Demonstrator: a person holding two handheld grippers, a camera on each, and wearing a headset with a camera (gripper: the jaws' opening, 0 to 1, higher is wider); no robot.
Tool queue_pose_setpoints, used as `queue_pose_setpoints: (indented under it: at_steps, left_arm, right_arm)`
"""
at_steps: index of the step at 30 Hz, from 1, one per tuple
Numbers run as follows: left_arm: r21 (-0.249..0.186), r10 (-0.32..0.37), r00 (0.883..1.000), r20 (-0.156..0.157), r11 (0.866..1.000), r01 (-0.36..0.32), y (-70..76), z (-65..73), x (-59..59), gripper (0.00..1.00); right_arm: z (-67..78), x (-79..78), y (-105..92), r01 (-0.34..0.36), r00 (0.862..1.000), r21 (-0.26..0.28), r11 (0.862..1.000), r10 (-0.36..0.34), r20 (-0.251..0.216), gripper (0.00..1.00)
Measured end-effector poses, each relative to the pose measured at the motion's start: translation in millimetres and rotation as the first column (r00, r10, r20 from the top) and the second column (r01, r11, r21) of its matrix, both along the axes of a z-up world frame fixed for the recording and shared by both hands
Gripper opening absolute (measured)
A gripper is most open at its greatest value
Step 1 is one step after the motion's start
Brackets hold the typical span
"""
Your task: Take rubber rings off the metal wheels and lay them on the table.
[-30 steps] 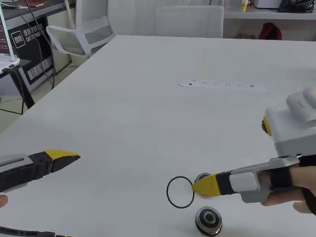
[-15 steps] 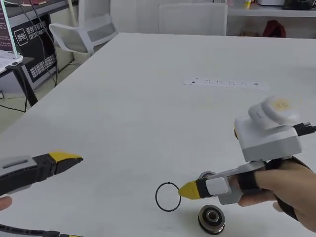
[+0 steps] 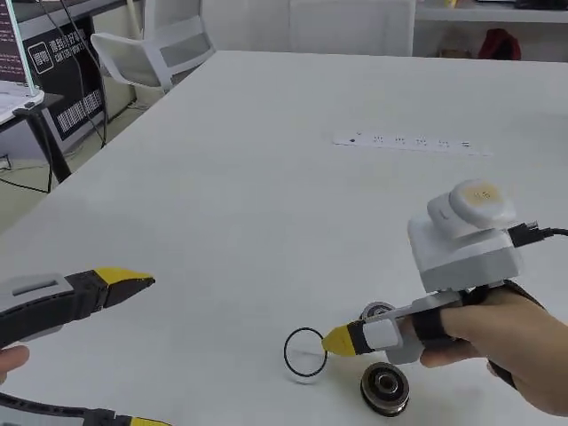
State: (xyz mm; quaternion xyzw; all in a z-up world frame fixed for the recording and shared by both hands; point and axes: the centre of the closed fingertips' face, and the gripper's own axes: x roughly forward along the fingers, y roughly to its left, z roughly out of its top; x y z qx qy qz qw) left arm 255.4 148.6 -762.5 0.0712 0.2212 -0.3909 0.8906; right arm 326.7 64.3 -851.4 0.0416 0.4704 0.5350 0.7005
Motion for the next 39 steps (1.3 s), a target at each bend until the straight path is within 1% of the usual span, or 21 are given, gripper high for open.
queue_pose_setpoints:
  at_steps: [2,8,10,12,15,16,19,21,25,29,34,39]
  left_arm:
    - [0.001,-0.001,1.000,-0.002,1.000,0.001,-0.1,-0.2,-0.2,0.93]
    - [0.007,-0.003,1.000,-0.002,1.000,0.003,-0.1,-0.6,-0.6,0.93]
    - [0.005,0.000,1.000,0.001,1.000,0.000,-0.1,0.0,-0.2,0.93]
    - [0.000,0.004,1.000,-0.002,1.000,-0.004,-0.1,0.0,-0.1,0.93]
    - [0.010,0.001,1.000,0.000,1.000,-0.001,-0.4,-0.4,-0.3,0.93]
    - [0.012,-0.001,1.000,0.001,1.000,0.001,-0.6,-0.5,-0.5,0.93]
    - [0.012,-0.003,1.000,0.000,1.000,0.003,-1.1,-0.4,-0.8,0.93]
    - [0.009,-0.002,1.000,0.001,1.000,0.002,-1.5,-0.1,-0.8,0.93]
    - [0.009,-0.006,1.000,0.004,1.000,0.006,-2.1,0.6,-1.0,0.92]
    - [0.011,-0.010,1.000,0.006,1.000,0.010,-2.2,0.7,-1.2,0.92]
    - [0.014,-0.020,1.000,0.004,1.000,0.020,-2.9,0.0,-1.8,0.92]
    - [0.021,-0.024,1.000,0.006,0.999,0.024,-2.3,-0.1,-1.9,0.92]
  right_arm:
    - [-1.4,1.2,0.4,0.002,1.000,-0.004,1.000,-0.002,0.005,0.00]
    - [-7.8,5.9,-0.9,-0.006,0.999,-0.040,0.999,0.008,0.053,0.00]
    - [-10.0,6.2,-1.9,-0.011,0.998,-0.052,0.999,0.014,0.065,0.02]
    - [-10.7,6.1,-2.3,-0.015,0.998,-0.058,0.998,0.018,0.066,0.04]
    - [-9.3,8.3,-2.6,-0.013,0.997,-0.057,0.998,0.017,0.079,0.07]
    - [-7.8,9.7,-3.2,-0.010,0.996,-0.057,0.998,0.015,0.087,0.09]
    - [-3.9,10.4,-5.7,-0.007,0.996,-0.048,0.999,0.011,0.083,0.07]
    - [-0.4,12.4,-8.8,-0.001,0.996,-0.043,0.999,0.005,0.091,0.08]
    - [11.6,12.0,-14.2,0.000,0.994,-0.025,1.000,0.003,0.106,0.08]
    - [21.8,12.3,-20.2,-0.008,0.990,-0.019,1.000,0.011,0.144,0.08]
    - [37.9,9.7,-30.0,0.005,0.986,0.019,1.000,-0.008,0.168,0.08]
    - [48.0,9.9,-42.9,0.028,0.982,0.047,0.999,-0.036,0.184,0.09]
